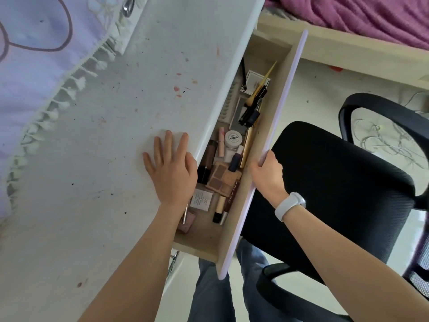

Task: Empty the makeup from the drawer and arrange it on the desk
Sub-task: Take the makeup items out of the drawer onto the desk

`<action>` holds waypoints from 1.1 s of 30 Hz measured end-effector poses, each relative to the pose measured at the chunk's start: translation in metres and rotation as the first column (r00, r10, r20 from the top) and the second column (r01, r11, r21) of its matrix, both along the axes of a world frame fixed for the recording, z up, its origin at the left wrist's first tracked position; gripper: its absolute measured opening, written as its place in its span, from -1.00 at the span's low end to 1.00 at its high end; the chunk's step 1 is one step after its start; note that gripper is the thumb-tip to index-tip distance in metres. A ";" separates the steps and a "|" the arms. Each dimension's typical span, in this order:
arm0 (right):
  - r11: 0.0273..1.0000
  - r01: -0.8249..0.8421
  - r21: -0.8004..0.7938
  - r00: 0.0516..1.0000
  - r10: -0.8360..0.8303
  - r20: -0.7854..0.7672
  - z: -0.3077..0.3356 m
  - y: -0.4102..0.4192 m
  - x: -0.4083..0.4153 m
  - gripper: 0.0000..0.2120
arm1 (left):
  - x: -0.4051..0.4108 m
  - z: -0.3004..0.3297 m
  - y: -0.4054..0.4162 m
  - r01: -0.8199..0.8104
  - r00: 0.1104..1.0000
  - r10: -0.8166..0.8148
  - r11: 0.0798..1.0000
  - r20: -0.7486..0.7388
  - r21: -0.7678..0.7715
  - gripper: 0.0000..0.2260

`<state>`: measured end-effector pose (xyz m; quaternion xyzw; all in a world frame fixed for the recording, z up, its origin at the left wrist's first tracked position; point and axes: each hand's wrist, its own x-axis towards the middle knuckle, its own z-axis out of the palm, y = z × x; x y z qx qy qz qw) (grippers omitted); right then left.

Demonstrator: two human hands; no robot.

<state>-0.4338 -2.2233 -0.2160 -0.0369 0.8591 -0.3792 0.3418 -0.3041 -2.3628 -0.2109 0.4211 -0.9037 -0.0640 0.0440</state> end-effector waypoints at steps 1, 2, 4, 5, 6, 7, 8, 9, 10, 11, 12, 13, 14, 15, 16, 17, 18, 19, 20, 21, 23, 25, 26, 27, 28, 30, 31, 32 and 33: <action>1.000 -0.001 0.005 1.000 0.001 -0.010 0.000 0.001 0.000 -0.92 | 0.000 -0.001 0.000 -0.001 1.000 0.001 1.000 -0.002 -0.002 -0.59; 1.000 -0.004 0.007 1.000 0.004 -0.021 -0.001 0.002 0.000 -0.92 | 0.000 -0.001 0.000 -0.001 1.000 0.001 1.000 -0.004 -0.005 -0.59; 1.000 -0.023 0.020 0.998 0.024 -0.050 0.000 0.005 0.002 -0.91 | 0.001 -0.001 0.000 -0.001 1.000 0.001 1.000 -0.004 -0.005 -0.59; 0.999 -0.035 0.025 0.997 0.036 -0.062 0.001 0.006 0.003 -0.90 | 0.001 -0.001 0.000 0.000 1.000 0.000 1.000 -0.004 -0.002 -0.59; 0.998 -0.050 0.022 0.996 0.052 -0.075 0.002 0.009 0.004 -0.89 | 0.001 0.000 0.000 0.002 1.000 -0.002 1.000 -0.004 0.002 -0.58; 0.996 -0.082 0.032 0.992 0.084 -0.091 0.004 0.012 0.006 -0.88 | 0.001 0.000 0.000 0.004 1.000 -0.004 1.000 -0.003 0.009 -0.58; 0.990 -0.130 0.062 0.981 0.137 -0.136 0.005 0.016 0.007 -0.77 | 0.000 0.001 0.000 0.008 1.000 -0.007 1.000 -0.001 0.016 -0.57; 0.979 -0.177 0.103 0.959 0.195 -0.205 0.005 0.020 0.010 -0.62 | 0.001 0.002 -0.001 0.013 1.000 -0.013 1.000 0.000 0.023 -0.57; 0.969 -0.217 0.121 0.920 0.244 -0.308 0.006 0.024 0.012 -0.51 | 0.002 0.003 -0.001 0.021 1.000 -0.021 0.999 -0.002 0.031 -0.57; 0.955 -0.270 0.123 0.852 0.296 -0.431 0.005 0.025 0.014 -0.49 | 0.003 0.003 -0.002 0.032 0.999 -0.031 0.999 -0.007 0.039 -0.56; 0.931 -0.342 0.130 0.765 0.356 -0.537 0.004 0.025 0.016 -0.53 | 0.006 0.003 -0.004 0.046 0.999 -0.045 0.998 -0.013 0.047 -0.56; 0.895 -0.415 0.161 0.672 0.421 -0.610 0.001 0.022 0.017 -0.59 | 0.009 0.003 -0.005 0.065 0.998 -0.064 0.997 -0.020 0.050 -0.56; 0.851 -0.482 0.209 0.583 0.489 -0.649 -0.005 0.018 0.016 -0.65 | 0.013 0.003 -0.007 0.088 0.996 -0.086 0.995 -0.028 0.050 -0.56; 0.805 -0.535 0.258 0.517 0.553 -0.654 -0.010 0.012 0.016 -0.70 | 0.017 0.002 -0.007 0.107 0.994 -0.106 0.993 -0.033 0.045 -0.57; 0.757 -0.579 0.304 0.485 0.619 -0.618 -0.012 0.004 0.016 -0.72 | 0.021 0.001 -0.008 0.120 0.992 -0.118 0.992 -0.035 0.040 -0.57; 0.713 -0.608 0.351 0.486 0.683 -0.546 -0.011 -0.006 0.016 -0.72 | 0.023 0.000 -0.008 0.123 0.992 -0.122 0.992 -0.034 0.036 -0.57; 0.669 -0.620 0.410 0.497 0.739 -0.455 -0.011 -0.015 0.016 -0.69 | 0.024 0.000 -0.007 0.122 0.992 -0.121 0.992 -0.037 0.030 -0.57; 0.624 -0.616 0.480 0.507 0.781 -0.365 -0.012 -0.024 0.016 -0.66 | 0.024 0.000 -0.007 0.119 0.992 -0.118 0.993 -0.041 0.023 -0.58; 0.590 -0.594 0.547 0.516 0.801 -0.302 -0.014 -0.032 0.016 -0.63 | 0.023 0.000 -0.006 0.116 0.992 -0.115 0.993 -0.045 0.017 -0.58; 0.567 -0.574 0.591 0.539 0.805 -0.249 -0.014 -0.040 0.016 -0.61 | 0.023 0.000 -0.006 0.115 0.992 -0.115 0.993 -0.049 0.012 -0.59; 0.577 -0.554 0.600 0.608 0.773 -0.182 -0.018 -0.052 0.017 -0.58 | 0.023 -0.001 -0.007 0.116 0.992 -0.116 0.993 -0.057 -0.002 -0.60; 0.580 -0.558 0.594 0.631 0.761 -0.150 -0.027 -0.058 0.020 -0.61 | 0.025 -0.003 -0.006 0.119 0.991 -0.120 0.993 -0.058 -0.020 -0.61; 0.563 -0.555 0.613 0.619 0.772 -0.148 -0.031 -0.058 0.023 -0.66 | 0.025 -0.003 -0.006 0.122 0.991 -0.123 0.992 -0.059 -0.023 -0.61; 0.547 -0.547 0.634 0.607 0.781 -0.149 -0.033 -0.057 0.025 -0.70 | 0.025 -0.004 -0.006 0.122 0.991 -0.123 0.992 -0.060 -0.018 -0.61; 0.544 -0.547 0.637 0.607 0.781 -0.145 -0.033 -0.056 0.027 -0.72 | 0.024 -0.004 -0.006 0.121 0.990 -0.121 0.993 -0.066 -0.013 -0.61; 0.572 -0.570 0.590 0.624 0.768 -0.142 -0.033 -0.054 0.030 -0.70 | 0.024 -0.004 -0.007 0.117 0.990 -0.118 0.993 -0.077 -0.011 -0.61; 0.598 -0.578 0.555 0.637 0.756 -0.150 -0.032 -0.052 0.029 -0.67 | 0.024 -0.004 -0.007 0.118 0.990 -0.119 0.993 -0.077 -0.011 -0.61; 0.631 -0.580 0.515 0.662 0.734 -0.154 -0.029 -0.051 0.029 -0.64 | 0.025 -0.004 -0.006 0.122 0.990 -0.123 0.992 -0.071 -0.011 -0.61; 0.677 -0.573 0.462 0.697 0.699 -0.160 -0.025 -0.049 0.027 -0.62 | 0.025 -0.004 -0.006 0.128 0.990 -0.128 0.992 -0.063 -0.009 -0.61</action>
